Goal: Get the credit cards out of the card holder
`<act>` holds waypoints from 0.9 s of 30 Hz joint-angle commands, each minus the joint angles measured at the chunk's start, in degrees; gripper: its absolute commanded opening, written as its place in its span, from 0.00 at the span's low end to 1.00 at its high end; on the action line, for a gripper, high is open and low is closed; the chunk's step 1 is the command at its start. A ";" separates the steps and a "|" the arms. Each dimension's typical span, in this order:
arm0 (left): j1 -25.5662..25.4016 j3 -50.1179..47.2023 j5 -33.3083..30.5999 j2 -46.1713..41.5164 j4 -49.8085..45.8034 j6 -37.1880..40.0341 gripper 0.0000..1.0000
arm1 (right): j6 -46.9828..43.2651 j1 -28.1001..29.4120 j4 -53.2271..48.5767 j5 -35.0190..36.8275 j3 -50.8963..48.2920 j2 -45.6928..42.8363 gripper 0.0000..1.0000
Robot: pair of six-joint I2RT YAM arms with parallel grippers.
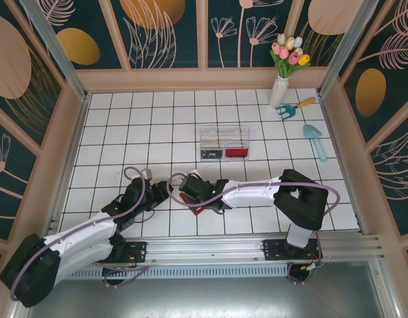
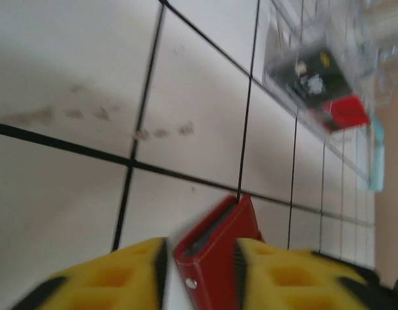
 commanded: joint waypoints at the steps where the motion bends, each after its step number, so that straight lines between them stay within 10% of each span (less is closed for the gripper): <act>1: -4.05 3.39 -0.87 6.08 7.45 -2.22 0.17 | 2.32 -0.79 -0.42 -3.50 -1.99 -2.41 0.00; 27: -11.06 7.50 -5.32 27.12 1.40 -7.03 0.00 | 4.84 -4.10 0.17 -2.25 -5.60 -7.31 0.00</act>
